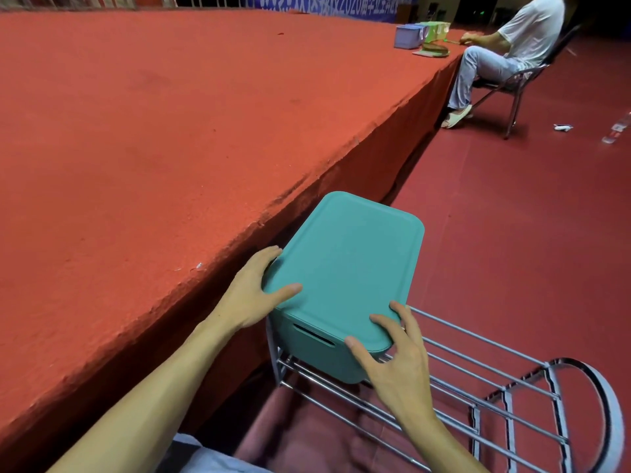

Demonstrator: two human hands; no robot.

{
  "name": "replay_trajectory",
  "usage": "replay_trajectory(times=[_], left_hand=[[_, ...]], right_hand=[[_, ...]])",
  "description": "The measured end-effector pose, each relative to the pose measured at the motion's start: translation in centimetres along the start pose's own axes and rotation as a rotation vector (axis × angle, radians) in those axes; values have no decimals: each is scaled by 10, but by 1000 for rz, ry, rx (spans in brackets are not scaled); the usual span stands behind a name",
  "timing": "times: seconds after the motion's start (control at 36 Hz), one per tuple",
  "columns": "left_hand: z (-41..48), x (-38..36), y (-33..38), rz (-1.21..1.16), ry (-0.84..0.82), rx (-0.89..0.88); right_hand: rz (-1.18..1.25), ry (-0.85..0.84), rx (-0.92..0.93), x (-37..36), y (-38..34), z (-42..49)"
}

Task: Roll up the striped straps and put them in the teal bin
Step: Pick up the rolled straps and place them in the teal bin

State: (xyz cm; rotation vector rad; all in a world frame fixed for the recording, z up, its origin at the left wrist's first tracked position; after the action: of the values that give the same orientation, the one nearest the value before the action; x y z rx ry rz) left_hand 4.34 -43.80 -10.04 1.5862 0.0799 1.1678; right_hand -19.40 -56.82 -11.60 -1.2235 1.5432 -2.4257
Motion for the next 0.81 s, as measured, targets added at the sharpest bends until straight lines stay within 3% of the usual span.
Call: replay_trajectory(times=[0.11,0.25,0.36,0.53,0.67,0.81], left_hand=[[7,-16,27,165,-60,-110],[9,-38,25,571,-173,-139],[9,-45,18,707,-206,-125],[10,-45,21,759,-256,-95],[27,-38,43,819,-198,-138],[53,-49,46,740,-251,-106]], right_hand=[[-46,-18,-15,1,-1,9],[-88,-63,-33,-4,2,11],[-119,-54,-63,-6,4,11],[-256,-102,-59,-4,4,23],[-321,-158,-43,1,-4,68],[-493,-173,42,3,-13,125]])
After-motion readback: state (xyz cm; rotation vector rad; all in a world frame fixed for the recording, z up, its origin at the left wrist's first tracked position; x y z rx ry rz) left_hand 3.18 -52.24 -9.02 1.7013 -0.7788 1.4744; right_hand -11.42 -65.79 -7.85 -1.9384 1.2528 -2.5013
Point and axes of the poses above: each hand's wrist, its own z-axis towards the middle knuckle, its own x-axis out of the back of the hand, y = z × x, the point moved 7 cm from there along z, towards the middle knuckle, and after that the axes turned 2 degrees about -z, right-handed, at the moved point
